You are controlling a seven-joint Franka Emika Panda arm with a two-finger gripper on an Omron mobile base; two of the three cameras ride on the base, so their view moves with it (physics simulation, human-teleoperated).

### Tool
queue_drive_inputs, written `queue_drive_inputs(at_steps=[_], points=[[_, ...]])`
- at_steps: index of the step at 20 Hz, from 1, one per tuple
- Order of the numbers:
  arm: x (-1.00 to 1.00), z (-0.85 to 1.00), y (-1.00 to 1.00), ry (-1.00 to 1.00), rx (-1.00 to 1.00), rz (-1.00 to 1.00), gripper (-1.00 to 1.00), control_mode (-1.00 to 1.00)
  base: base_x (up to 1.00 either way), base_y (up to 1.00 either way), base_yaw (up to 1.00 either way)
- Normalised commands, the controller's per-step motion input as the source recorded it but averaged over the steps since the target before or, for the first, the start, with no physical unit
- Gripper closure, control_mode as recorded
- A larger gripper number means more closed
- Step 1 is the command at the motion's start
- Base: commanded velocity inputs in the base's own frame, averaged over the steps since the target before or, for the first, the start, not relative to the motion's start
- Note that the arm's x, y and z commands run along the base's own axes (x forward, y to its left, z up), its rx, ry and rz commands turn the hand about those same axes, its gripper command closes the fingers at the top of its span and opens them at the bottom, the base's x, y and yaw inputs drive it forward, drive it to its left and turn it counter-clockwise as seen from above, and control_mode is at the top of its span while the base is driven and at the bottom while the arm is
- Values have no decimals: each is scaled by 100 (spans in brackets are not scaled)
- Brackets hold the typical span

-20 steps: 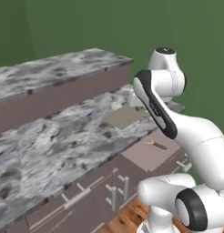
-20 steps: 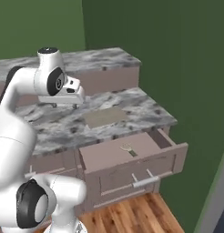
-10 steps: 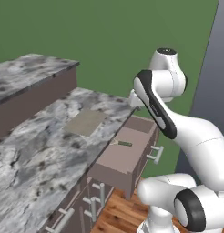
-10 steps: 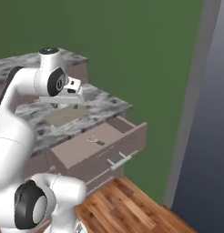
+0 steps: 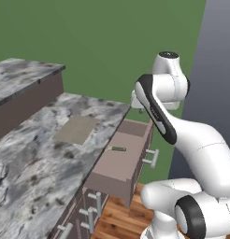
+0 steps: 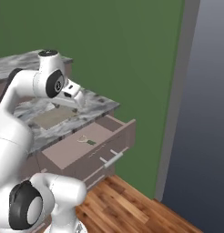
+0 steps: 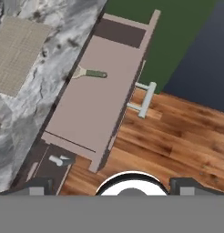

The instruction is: Pick the peeler from the drawer and place it on the counter.

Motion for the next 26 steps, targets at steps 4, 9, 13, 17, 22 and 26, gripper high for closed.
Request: queue_drive_inputs(at_steps=[4,9,13,17,22,26], points=[[23,-36,-6,6,15,-12,-100,-100,0,0,0],[9,-70,-17,17,10,-3,-100,-100,0,0,0],[0,-100,-10,18,0,0,-100,-100,0,0,0],[0,-100,-7,19,0,0,-100,-100,0,0,0],[4,-83,0,1,0,-3,-100,-100,0,0,0],[37,-73,0,-2,0,-2,-100,-100,0,0,0]])
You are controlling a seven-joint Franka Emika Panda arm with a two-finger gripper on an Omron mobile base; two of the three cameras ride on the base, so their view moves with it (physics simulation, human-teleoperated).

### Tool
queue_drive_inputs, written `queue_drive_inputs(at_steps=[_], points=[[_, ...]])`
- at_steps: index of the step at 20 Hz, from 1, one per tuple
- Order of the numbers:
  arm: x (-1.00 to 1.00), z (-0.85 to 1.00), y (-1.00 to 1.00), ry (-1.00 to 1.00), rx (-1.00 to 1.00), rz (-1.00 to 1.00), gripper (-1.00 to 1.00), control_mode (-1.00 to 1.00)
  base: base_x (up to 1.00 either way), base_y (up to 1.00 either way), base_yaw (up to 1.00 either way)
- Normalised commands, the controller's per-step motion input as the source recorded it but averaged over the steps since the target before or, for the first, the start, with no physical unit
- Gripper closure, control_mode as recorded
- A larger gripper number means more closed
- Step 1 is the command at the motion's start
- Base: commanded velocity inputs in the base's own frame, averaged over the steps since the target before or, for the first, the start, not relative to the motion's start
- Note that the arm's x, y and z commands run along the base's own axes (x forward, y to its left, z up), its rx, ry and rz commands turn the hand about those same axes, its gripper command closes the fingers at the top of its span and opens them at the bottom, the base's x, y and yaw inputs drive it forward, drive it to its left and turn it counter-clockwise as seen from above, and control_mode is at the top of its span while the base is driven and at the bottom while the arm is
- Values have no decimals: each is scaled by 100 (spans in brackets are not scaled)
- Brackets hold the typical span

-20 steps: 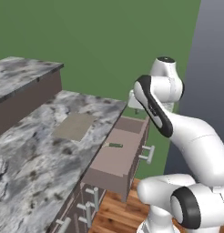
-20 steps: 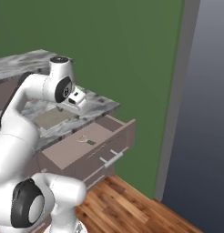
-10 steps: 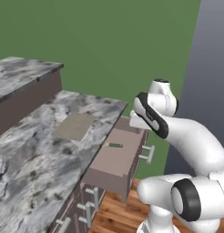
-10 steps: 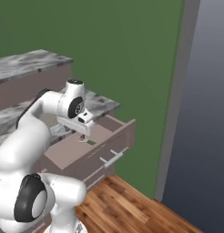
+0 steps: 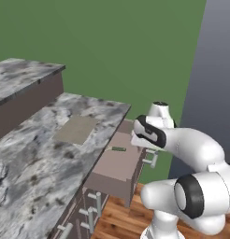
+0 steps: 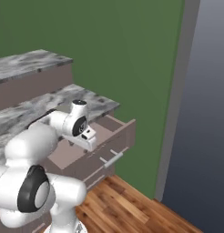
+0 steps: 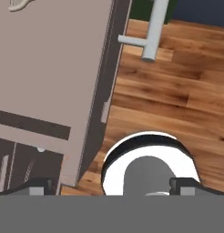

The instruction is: Pick the peeler from the drawer and place it on the counter.

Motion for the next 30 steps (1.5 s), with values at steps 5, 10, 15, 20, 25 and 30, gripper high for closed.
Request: queue_drive_inputs(at_steps=[5,10,15,20,25,30], points=[[68,-58,3,0,0,0,-100,-100,0,0,0],[63,-43,13,-5,0,0,-100,-100,0,0,0],[47,-39,11,-8,0,0,-100,-100,0,0,0],[23,-54,-2,-6,0,-5,-100,-100,0,0,0],[-72,-83,-48,-8,0,-20,-100,-100,0,0,0],[-100,-73,-88,-17,0,-20,-100,-100,0,0,0]])
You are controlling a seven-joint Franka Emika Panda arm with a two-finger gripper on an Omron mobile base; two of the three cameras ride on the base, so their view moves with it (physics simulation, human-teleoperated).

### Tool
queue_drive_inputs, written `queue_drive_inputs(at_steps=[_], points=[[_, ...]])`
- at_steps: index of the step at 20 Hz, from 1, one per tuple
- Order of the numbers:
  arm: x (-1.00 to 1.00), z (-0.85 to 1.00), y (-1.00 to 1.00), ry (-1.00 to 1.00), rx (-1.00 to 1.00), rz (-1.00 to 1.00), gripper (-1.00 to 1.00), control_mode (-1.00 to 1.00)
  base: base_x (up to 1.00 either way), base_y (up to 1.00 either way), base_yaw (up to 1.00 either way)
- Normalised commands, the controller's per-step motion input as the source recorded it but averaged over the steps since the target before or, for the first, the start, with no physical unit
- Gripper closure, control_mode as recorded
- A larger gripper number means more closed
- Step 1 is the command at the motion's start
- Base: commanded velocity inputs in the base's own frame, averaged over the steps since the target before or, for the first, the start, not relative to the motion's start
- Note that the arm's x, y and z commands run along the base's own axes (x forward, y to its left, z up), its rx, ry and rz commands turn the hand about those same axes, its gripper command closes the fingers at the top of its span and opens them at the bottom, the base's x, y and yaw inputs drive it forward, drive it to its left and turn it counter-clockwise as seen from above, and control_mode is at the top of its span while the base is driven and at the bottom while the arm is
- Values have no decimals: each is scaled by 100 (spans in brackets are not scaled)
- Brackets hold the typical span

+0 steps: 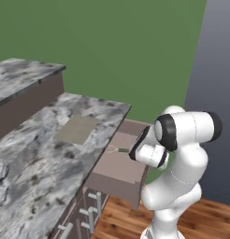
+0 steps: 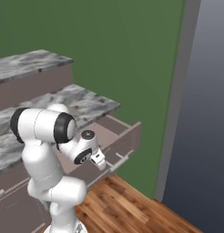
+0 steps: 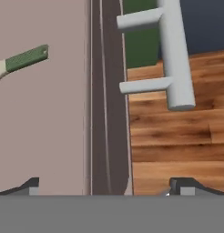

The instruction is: Pick the peeler from the drawer and place it on the counter.

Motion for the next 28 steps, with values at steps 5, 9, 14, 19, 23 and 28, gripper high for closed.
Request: queue_drive_inputs(at_steps=[5,9,14,19,23,28], points=[[-100,-19,-100,-12,0,-12,-100,-100,0,0,0],[-98,1,-100,-6,3,-7,-100,-100,0,0,0],[-18,96,-59,-21,10,3,-100,-100,0,0,0],[43,100,-1,-3,-1,26,-100,-100,0,0,0],[73,100,0,16,-7,42,-100,-100,0,0,0],[46,32,21,43,-1,65,-100,-100,0,0,0]])
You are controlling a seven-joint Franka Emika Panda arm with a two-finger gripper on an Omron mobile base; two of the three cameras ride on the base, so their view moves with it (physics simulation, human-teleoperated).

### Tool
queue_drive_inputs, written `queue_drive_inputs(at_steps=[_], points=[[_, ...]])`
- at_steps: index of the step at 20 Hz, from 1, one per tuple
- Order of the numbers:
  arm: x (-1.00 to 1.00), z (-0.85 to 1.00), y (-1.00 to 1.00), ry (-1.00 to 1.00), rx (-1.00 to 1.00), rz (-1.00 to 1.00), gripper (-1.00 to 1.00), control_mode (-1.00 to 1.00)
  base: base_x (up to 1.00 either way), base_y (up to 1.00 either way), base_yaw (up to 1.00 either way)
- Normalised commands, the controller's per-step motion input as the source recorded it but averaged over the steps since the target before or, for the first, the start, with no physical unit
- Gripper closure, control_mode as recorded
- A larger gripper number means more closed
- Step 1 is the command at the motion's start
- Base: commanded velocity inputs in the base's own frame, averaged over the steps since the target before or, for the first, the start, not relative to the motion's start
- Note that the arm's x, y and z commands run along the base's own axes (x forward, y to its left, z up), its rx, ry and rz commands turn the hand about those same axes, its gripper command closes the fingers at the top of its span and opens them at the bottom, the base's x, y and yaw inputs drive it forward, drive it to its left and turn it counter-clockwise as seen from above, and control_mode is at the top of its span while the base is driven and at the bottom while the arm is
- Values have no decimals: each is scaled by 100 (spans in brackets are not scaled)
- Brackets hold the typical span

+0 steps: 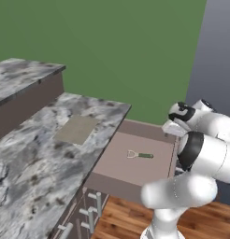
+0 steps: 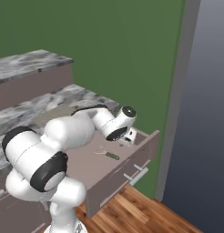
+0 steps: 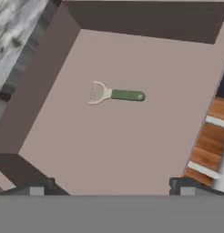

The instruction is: Pick the peeler from the drawer and place it on the counter.

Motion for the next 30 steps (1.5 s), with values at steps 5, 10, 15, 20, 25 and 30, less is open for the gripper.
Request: queue_drive_inputs(at_steps=[5,10,15,20,25,30], points=[[25,-42,80,25,-6,79,-100,-100,0,0,0],[41,-53,58,11,-8,69,-100,-100,0,0,0],[10,-64,5,0,-8,35,-100,-100,0,0,0],[1,-85,-5,-1,-1,7,-100,-100,0,0,0],[31,-67,-6,-16,0,4,-100,-100,0,0,0],[45,-51,-11,-22,0,10,-100,-100,0,0,0]])
